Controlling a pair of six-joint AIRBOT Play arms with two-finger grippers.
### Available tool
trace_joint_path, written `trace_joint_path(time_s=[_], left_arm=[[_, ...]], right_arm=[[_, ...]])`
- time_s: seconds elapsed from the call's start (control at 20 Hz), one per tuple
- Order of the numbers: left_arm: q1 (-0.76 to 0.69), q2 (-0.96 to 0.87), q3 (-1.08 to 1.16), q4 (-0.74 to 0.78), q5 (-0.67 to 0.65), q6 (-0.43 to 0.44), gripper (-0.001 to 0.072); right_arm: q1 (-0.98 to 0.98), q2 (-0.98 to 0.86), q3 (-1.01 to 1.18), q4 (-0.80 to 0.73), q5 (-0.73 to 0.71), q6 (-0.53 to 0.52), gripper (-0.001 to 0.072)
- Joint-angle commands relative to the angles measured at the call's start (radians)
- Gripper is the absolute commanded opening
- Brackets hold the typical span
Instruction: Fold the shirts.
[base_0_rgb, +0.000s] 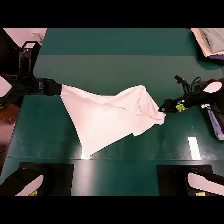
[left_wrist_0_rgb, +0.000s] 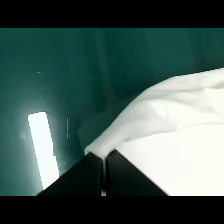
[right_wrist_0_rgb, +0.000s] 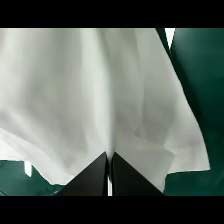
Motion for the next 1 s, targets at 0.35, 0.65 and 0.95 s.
trace_joint_path(time_s=[0.35,0.65,0.95], left_arm=[[0.000,0.001,0.438,-0.022,-0.016,-0.024,0.0021],[0.000,0.002,0.787,-0.130,-0.016,-0.022,0.0021],[0.000,0.021,1.011,-0.224,-0.014,-0.022,0.0021]], right_arm=[[-0.225,0.368,0.381,0.003,-0.148,0.041,0.0021],[-0.238,0.439,0.661,0.002,-0.214,0.040,0.0021],[-0.238,0.444,0.904,-0.003,-0.203,0.040,0.0021]])
